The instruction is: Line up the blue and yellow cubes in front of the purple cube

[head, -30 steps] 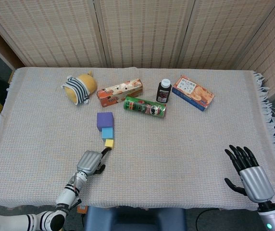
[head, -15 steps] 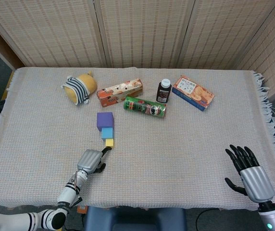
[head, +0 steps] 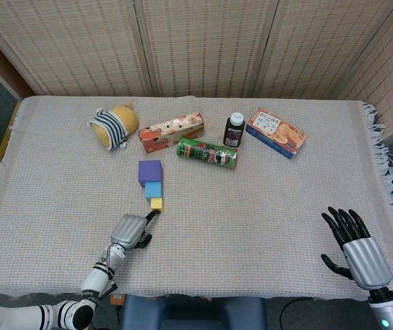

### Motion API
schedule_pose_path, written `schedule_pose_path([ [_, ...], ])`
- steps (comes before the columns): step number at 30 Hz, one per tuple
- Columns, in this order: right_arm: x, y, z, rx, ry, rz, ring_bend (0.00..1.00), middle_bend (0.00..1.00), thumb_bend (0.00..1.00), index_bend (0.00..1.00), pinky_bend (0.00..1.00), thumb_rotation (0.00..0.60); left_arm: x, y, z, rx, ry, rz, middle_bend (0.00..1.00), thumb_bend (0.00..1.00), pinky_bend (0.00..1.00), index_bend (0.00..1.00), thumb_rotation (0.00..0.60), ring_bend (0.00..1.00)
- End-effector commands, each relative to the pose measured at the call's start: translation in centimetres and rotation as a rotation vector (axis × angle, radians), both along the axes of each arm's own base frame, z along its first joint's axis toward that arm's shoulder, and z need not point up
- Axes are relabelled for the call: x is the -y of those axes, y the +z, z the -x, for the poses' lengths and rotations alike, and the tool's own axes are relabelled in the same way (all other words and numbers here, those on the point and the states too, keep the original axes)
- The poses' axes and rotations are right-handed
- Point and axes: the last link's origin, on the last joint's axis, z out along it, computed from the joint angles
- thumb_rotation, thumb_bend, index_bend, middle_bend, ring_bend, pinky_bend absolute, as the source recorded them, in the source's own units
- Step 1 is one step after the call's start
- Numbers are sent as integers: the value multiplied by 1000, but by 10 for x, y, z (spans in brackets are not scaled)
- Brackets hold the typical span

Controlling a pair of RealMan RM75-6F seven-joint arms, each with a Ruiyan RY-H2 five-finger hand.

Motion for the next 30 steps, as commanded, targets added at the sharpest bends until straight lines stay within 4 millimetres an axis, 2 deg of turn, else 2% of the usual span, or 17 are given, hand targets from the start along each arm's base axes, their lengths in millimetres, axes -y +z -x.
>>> schedule_pose_path([
  [1,0,0,0,1,1,1,0,0,33,0,0,544,2,0,-1,-1,-7,3,1000,446,1000,159,600,1000],
  [6,-1,1,0,4,4,1,0,0,33,0,0,543,8,0,-3,-5,-22,12,1000,446,1000,189,600,1000],
  [13,-2,1,-1,7,11,-3,0,0,33,0,0,543,17,4,-18,17,-77,5,1000,443,1000,218,600,1000],
  [22,-4,3,-2,13,16,-6,0,0,33,0,0,543,4,-2,-41,-60,-155,-48,1000,446,1000,218,600,1000],
  [30,-3,4,-1,17,13,-6,0,0,34,0,0,544,-9,-17,-54,-159,-211,-101,1000,447,1000,187,600,1000],
])
